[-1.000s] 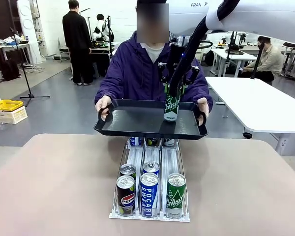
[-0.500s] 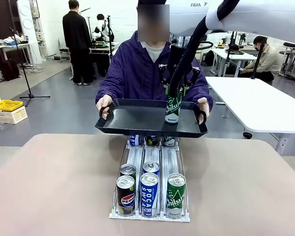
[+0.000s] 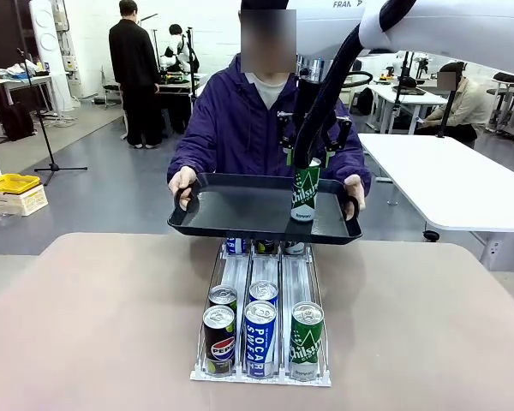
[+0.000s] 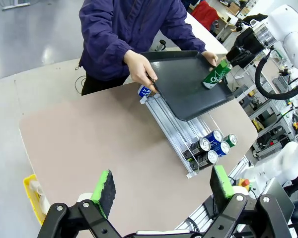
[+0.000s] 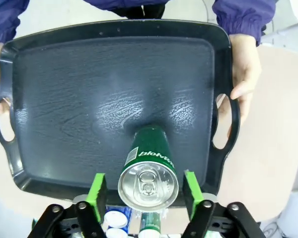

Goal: Retrieve and hand over the desired beverage to the person.
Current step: Place the picked can on the Handle tray extended by the person.

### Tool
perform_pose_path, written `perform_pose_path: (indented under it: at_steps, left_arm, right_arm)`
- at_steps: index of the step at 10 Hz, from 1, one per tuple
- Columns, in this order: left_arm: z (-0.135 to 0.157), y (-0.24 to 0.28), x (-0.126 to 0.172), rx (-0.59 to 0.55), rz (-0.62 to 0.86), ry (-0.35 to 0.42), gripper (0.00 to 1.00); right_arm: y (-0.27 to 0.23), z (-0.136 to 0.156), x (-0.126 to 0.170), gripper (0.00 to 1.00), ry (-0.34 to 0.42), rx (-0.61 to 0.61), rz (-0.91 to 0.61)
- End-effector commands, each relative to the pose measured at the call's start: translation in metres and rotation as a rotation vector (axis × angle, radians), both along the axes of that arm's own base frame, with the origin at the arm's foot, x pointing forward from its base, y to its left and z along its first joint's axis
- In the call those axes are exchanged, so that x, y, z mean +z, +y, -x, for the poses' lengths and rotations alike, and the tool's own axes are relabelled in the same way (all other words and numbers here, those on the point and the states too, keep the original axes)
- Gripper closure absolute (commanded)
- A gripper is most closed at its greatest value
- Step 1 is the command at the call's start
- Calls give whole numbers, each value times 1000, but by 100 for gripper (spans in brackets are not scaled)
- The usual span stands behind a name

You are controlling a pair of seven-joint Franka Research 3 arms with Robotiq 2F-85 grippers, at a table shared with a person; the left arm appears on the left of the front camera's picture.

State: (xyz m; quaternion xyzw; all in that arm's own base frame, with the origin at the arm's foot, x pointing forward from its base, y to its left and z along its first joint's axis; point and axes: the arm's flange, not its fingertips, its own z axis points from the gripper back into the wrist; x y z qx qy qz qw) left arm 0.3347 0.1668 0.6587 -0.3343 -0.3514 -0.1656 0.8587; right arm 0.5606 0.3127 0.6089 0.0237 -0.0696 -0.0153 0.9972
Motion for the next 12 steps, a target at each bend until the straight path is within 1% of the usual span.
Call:
perform_pose_path:
  at_steps: [1, 6, 7, 9, 10, 11, 12]
  left_arm:
    - [1, 1, 1, -14, 2, -17, 0]
    - [1, 1, 1, -14, 2, -17, 0]
    - [1, 1, 1, -14, 2, -17, 0]
    - [1, 1, 1, -14, 2, -17, 0]
    - [1, 1, 1, -14, 2, -17, 0]
    - [1, 1, 1, -14, 2, -17, 0]
    - [1, 1, 1, -14, 2, -17, 0]
  right_arm:
    - [1, -5, 7, 0, 27, 18, -18]
    - [0, -5, 7, 0, 37, 23, -21]
    - [0, 4, 15, 0, 46, 36, -44]
    - [-18, 45, 59, 0, -17, 68, -78]
    - [-36, 64, 75, 0, -31, 75, -104]
    - [-51, 85, 84, 0, -67, 76, -107]
    - [-67, 108, 82, 0, -91, 80, -99]
